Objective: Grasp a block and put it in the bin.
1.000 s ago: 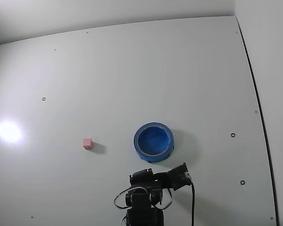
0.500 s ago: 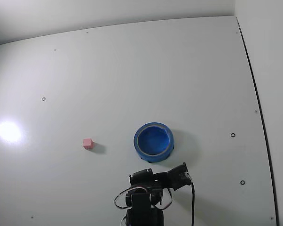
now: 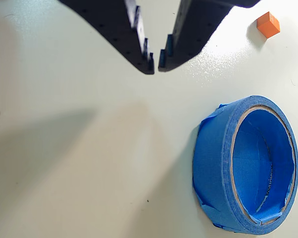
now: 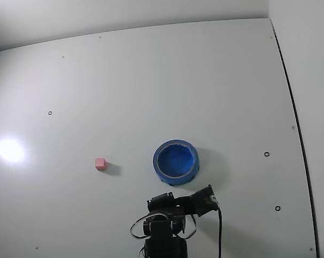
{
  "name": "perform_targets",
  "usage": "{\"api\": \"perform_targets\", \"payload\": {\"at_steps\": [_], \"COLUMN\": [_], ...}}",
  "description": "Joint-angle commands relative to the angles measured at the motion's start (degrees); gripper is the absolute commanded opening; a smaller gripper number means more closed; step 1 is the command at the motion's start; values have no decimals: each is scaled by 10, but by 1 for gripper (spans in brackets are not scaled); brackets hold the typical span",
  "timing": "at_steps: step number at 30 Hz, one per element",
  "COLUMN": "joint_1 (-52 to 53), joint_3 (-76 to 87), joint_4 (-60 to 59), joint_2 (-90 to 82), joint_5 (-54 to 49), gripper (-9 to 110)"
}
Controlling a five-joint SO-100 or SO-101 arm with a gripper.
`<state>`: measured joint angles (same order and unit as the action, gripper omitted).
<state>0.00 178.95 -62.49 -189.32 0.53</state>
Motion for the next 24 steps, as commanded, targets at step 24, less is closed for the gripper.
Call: {"api": "perform_targets", "payload": {"at_steps": [24], "joint_1": [-145], "joint_3": [-488], "joint_4": [3], "joint_2": [313], "joint_5": [-546], "gripper": [30]}}
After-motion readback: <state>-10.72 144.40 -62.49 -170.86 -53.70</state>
